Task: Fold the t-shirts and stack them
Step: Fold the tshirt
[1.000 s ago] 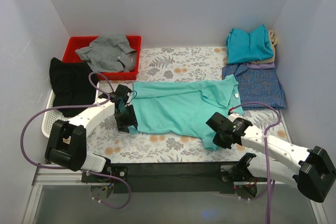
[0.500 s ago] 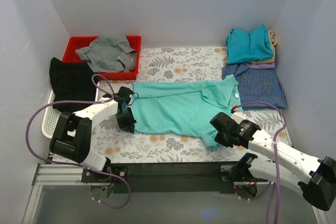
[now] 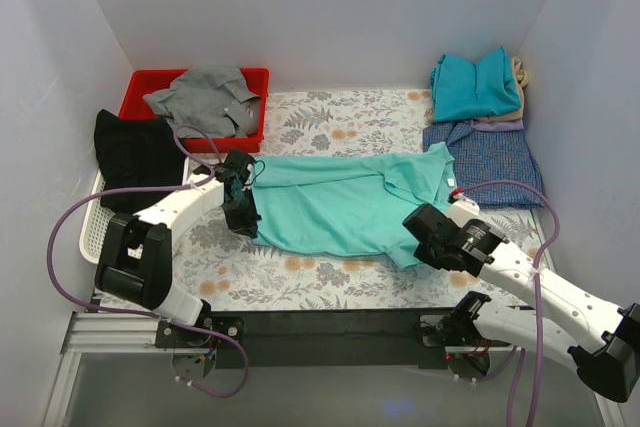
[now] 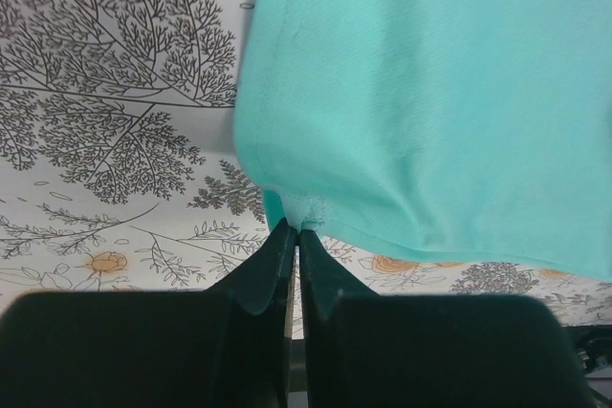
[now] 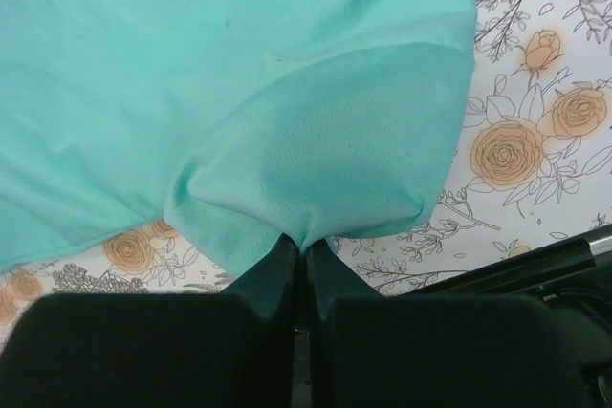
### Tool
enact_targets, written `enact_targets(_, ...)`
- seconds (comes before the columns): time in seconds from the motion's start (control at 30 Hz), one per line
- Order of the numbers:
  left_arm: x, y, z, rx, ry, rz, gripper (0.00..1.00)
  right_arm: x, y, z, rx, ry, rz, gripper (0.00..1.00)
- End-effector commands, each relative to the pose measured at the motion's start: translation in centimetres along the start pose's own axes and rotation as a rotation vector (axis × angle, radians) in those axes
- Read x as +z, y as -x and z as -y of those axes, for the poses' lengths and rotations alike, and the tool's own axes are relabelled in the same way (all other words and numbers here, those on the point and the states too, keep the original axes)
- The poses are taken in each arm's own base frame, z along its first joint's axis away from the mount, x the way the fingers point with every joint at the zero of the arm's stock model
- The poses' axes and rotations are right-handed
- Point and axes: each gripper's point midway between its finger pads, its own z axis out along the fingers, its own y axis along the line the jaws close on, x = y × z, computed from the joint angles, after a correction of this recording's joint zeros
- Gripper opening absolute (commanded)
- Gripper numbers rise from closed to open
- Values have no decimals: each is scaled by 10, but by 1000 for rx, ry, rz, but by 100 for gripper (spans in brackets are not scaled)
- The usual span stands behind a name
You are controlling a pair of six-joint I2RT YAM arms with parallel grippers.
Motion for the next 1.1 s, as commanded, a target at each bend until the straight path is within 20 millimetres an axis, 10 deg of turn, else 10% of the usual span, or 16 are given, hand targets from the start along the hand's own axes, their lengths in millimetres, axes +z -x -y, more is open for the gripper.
enact_targets(0.0,-16,11,1,50,11,33,0,-10,23,6,-10,-46,89,4)
enact_targets(0.43,-27,31,-38,-3,191,102,0,-18,43,17,-28,-106,146,4)
enact_targets(0.83,-50,76,-18,27,166,217,0,-4,41,4,-188,-173,70,6)
enact_targets(1.07,-41,101,-8,32,175,243,0,-4,77,-3,-202,-219,201,6)
